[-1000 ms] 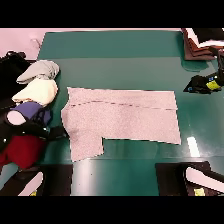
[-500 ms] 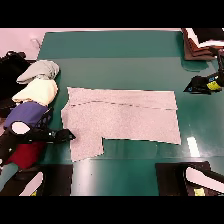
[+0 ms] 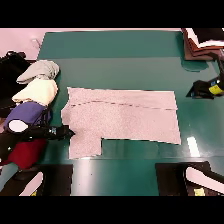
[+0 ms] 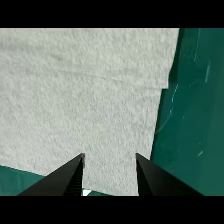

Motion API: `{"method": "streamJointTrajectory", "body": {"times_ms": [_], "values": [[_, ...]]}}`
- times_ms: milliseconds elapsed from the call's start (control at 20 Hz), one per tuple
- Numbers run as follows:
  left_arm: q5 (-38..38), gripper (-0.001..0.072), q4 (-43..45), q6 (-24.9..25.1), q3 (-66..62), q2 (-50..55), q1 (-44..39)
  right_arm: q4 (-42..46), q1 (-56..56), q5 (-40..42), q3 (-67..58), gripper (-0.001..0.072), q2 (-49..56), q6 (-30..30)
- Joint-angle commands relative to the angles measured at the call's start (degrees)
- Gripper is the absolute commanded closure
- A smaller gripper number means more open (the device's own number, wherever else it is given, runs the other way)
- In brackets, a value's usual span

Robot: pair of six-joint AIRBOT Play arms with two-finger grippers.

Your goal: Fold the shirts.

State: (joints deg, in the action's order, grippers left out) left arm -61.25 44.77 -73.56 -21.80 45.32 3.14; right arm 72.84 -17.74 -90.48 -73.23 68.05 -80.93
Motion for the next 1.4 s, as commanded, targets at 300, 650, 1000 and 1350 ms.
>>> {"method": "streamJointTrajectory", "body": {"times_ms": [300, 650, 1000, 1350], "values": [[-3.45, 0.0686, 1.38, 0.57, -4.92, -0.04, 0.07, -2.01, -19.98, 5.66, 38.88, 0.0274, -4.92, 1.55], [-2.45, 0.0686, 1.55, 0.33, -4.94, -0.04, 0.07, -4.31, -12.31, 13.84, 45.22, 0.0471, -4.94, 1.95], [-11.67, 0.0688, 6.64, -1.27, -12.55, -1.55, 0.07, 1.49, -6.16, 4.13, 33.86, 0.0698, -8.33, 1.92], [-1.70, 0.0687, 10.12, -1.31, -26.86, 9.51, -5.97, 2.14, -0.61, 4.20, 16.24, 0.0699, -5.25, 0.09]]}}
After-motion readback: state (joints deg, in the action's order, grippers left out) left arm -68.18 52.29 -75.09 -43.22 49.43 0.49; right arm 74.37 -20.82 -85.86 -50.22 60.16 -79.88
